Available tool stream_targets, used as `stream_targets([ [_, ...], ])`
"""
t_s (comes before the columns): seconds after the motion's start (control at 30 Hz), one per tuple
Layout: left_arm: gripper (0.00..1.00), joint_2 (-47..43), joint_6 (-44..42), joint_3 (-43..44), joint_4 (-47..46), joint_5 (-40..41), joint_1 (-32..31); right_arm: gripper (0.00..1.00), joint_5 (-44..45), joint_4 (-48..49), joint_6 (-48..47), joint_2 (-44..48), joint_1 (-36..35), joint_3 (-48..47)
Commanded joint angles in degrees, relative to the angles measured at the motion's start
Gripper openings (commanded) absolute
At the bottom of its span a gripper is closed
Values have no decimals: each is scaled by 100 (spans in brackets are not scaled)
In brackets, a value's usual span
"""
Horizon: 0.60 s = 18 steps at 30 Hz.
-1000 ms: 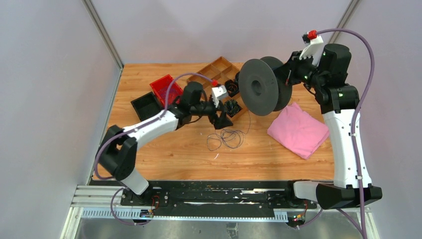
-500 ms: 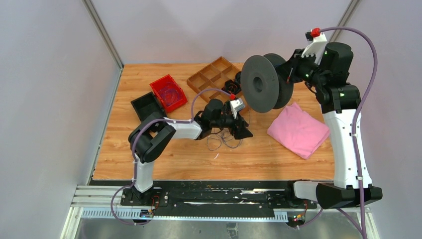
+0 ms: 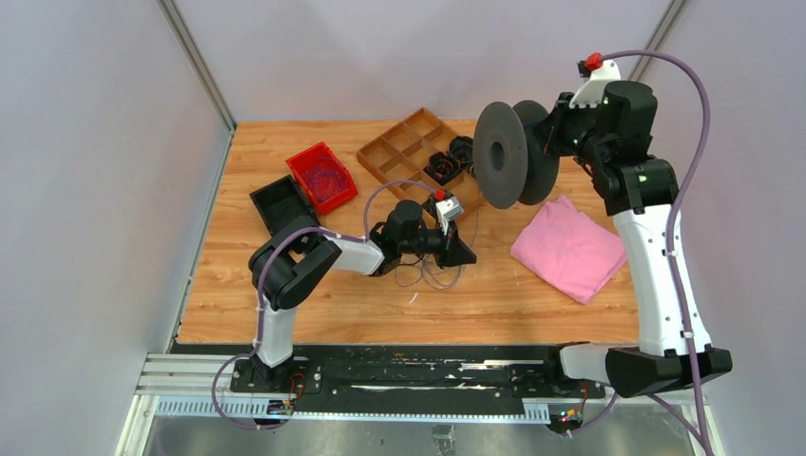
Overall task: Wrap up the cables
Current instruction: Wrap the cable around the cable reel.
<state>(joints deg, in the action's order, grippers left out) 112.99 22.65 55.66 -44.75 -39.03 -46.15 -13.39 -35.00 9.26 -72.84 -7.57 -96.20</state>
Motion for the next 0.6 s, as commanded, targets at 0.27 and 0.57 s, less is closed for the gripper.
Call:
stream_targets([
  [0.27, 0, -969, -924, 24, 1138, 163, -372, 1, 2540, 522, 224, -728, -1193, -389],
  [0.57, 1, -1103, -1386, 389, 2040, -52, -735, 1, 3150, 731, 322, -1239, -1381, -485],
])
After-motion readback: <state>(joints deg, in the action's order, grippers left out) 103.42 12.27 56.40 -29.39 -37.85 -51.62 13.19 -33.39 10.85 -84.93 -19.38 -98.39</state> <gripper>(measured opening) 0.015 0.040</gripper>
